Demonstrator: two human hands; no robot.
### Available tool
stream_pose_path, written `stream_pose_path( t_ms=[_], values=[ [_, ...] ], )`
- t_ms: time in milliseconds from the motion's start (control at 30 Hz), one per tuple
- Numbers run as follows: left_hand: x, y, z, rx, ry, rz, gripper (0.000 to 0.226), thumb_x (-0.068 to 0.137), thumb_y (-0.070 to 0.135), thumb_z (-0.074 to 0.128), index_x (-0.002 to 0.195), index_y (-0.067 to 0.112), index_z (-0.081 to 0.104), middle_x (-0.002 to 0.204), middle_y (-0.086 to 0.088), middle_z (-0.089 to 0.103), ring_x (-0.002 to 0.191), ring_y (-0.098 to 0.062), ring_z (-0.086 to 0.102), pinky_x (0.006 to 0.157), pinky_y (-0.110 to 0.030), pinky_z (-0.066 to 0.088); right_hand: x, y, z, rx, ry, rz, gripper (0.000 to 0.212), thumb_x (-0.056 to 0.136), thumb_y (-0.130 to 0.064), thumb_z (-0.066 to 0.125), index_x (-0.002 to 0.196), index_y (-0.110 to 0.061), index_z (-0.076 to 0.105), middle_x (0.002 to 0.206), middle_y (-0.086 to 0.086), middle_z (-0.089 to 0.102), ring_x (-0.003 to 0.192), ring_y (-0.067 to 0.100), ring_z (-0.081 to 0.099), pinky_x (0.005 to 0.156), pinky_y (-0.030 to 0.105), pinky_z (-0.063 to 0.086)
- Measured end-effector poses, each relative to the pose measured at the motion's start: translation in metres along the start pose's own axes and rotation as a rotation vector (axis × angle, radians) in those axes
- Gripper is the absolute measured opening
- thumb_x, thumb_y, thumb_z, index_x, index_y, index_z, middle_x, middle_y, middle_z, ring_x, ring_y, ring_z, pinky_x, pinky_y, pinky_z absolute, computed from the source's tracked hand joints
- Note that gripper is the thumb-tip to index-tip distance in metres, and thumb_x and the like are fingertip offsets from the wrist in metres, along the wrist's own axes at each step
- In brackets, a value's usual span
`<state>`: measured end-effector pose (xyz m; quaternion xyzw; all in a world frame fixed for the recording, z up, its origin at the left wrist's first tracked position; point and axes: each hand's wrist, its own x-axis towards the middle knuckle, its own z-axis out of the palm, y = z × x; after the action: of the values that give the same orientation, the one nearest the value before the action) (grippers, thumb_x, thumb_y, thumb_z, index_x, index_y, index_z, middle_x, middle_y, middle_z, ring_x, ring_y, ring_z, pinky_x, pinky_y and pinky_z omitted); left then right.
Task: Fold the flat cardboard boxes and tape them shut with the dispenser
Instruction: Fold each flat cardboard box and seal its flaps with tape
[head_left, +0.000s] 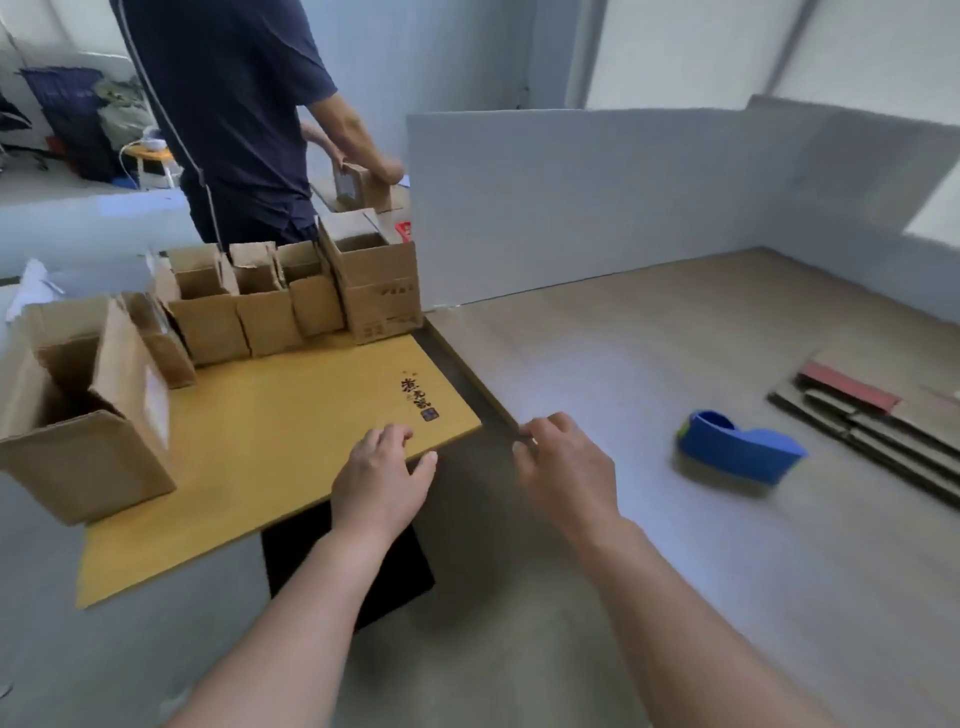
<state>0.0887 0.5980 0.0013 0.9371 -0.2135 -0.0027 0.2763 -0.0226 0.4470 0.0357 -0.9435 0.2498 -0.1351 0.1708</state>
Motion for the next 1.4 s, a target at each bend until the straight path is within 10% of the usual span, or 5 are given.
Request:
stream_pose_path(
  t_ms=[600, 1400],
  values=[
    [0.001, 0.267, 0.159, -0.104, -0.349, 0.602, 0.048, 0.094, 0.042, 0.053, 0.135, 0.019, 0.046, 0.127, 0.001, 0.054, 0.116, -0.016, 0.051, 0.087, -0.028, 0.042, -0.07, 0.245, -0.081, -0.12, 0.243, 0.67, 0.026, 0.097, -0.03, 0.043, 0.112, -0.023, 0.062, 0.117, -0.007, 0.055, 0.095, 0.017, 0.058, 0.068, 0.026, 0.036],
    [0.16, 0.524, 0.334, -0.075, -0.615, 0.905, 0.056, 0.095, 0.042, 0.049, 0.144, 0.019, 0.034, 0.142, 0.0, 0.042, 0.129, -0.018, 0.041, 0.097, -0.034, 0.041, 0.078, 0.467, -0.143, -0.146, 0.288, 1.012, 0.027, 0.097, -0.03, 0.042, 0.116, -0.022, 0.059, 0.12, -0.004, 0.054, 0.101, 0.017, 0.056, 0.071, 0.027, 0.043]
  ],
)
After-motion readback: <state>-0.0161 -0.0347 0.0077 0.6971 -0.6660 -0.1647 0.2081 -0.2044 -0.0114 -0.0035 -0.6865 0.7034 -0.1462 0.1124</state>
